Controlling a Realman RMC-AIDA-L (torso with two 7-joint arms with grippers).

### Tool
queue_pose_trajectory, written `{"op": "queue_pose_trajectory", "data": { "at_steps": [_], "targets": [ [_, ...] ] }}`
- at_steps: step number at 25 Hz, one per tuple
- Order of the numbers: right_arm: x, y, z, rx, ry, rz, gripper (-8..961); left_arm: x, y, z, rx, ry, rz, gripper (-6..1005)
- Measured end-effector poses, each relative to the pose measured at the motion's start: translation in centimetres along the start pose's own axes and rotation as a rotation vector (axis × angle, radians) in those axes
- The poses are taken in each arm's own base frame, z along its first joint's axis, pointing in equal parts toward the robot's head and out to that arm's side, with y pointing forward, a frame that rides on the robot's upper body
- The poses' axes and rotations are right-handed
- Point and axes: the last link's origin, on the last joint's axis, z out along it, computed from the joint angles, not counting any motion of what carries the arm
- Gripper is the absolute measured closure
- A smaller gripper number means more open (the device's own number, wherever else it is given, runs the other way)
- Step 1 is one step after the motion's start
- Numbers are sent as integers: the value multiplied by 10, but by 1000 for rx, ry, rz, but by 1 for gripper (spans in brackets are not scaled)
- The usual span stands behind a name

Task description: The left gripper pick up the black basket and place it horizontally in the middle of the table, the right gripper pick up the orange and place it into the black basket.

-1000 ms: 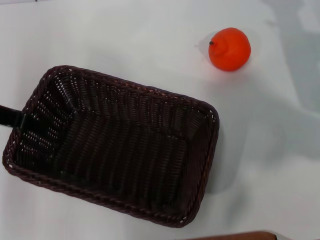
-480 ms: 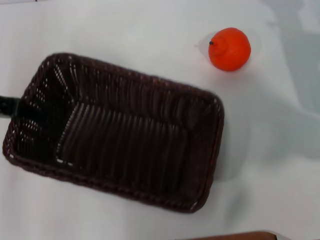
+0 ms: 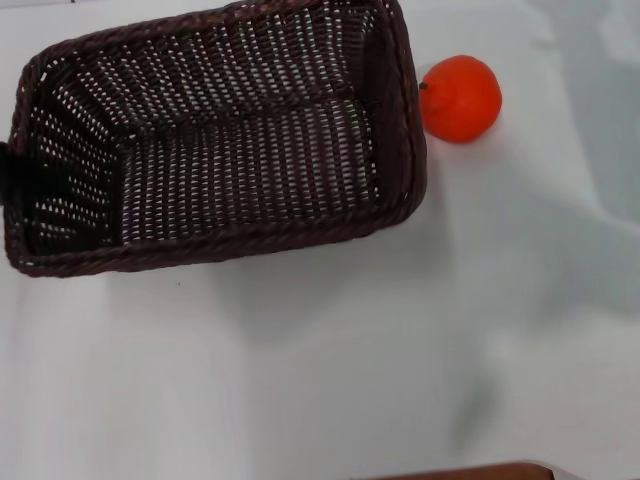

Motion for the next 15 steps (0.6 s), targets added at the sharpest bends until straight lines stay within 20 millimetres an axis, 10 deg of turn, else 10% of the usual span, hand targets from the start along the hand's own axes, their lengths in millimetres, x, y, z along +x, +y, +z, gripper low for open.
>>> {"op": "queue_pose_trajectory", "data": {
  "at_steps": [15],
  "targets": [
    [-1,2,3,-12,-12,-2,8,-13,0,39,-73,-20,-71,727]
  ]
}}
